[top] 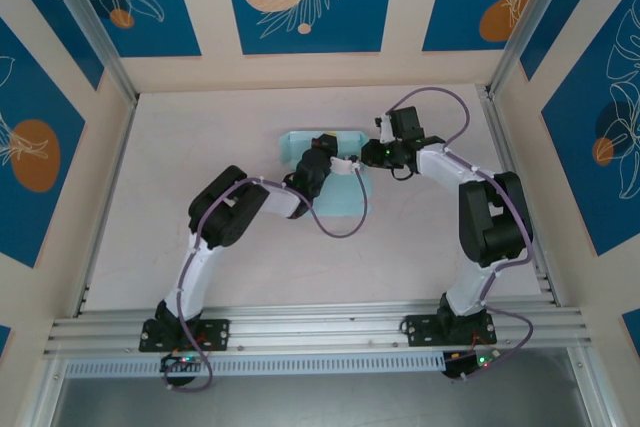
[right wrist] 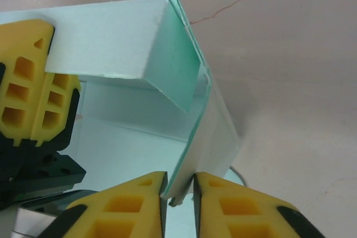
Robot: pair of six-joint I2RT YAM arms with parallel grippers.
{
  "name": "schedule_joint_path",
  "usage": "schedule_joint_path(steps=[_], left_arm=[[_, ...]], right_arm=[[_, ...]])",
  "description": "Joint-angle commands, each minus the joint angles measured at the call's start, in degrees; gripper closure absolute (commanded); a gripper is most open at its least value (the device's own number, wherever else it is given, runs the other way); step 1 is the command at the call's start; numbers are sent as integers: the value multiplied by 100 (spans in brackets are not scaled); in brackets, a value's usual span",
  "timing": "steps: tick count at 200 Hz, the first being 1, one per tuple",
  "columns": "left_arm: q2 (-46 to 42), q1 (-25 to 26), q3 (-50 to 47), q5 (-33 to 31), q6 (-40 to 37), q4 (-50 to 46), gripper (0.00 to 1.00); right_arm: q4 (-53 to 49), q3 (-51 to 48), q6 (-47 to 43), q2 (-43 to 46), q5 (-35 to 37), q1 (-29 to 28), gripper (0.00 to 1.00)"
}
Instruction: Fold the paper box
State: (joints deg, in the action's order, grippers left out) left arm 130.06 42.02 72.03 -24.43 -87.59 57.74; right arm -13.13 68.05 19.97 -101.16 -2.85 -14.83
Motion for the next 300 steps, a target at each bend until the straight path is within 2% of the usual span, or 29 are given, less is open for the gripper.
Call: schedule_joint_path(steps=[1,22,58,108,151,190,206,229,256,300], left_arm=[[132,55,-153,59,-162,-256,100],[154,56,-142,84,-195,-250,100],[195,40,-155,99,-267,-197,100],[189,28,-208,118,-311,-176,100],[180,20,-211,118,-345,-186,100],[170,16,-231,125,-355,-174,100],[185,8,-223,134,-364,-170,100],[160,-3,-216,135,-359,-183,100],[125,-17,-222,157,-338,-224,100],[55,-60,-213,234,-227,-382,100]], right_arm=[[545,-135,-18,57,-892,143,72],[925,-287,19,44,-1698,437,66],[1647,-474,396,-136,-2990,915,64],[2118,-578,764,-290,-3562,1358,63],[2293,-679,967,-158,-3440,1703,63],[1362,-342,528,-449,-2148,1782,67],[1312,-144,473,-624,-2454,1806,67],[922,162,239,-729,-2153,1603,61],[587,498,109,-992,-2297,1454,60],[667,432,-51,-1083,-2725,1230,56]])
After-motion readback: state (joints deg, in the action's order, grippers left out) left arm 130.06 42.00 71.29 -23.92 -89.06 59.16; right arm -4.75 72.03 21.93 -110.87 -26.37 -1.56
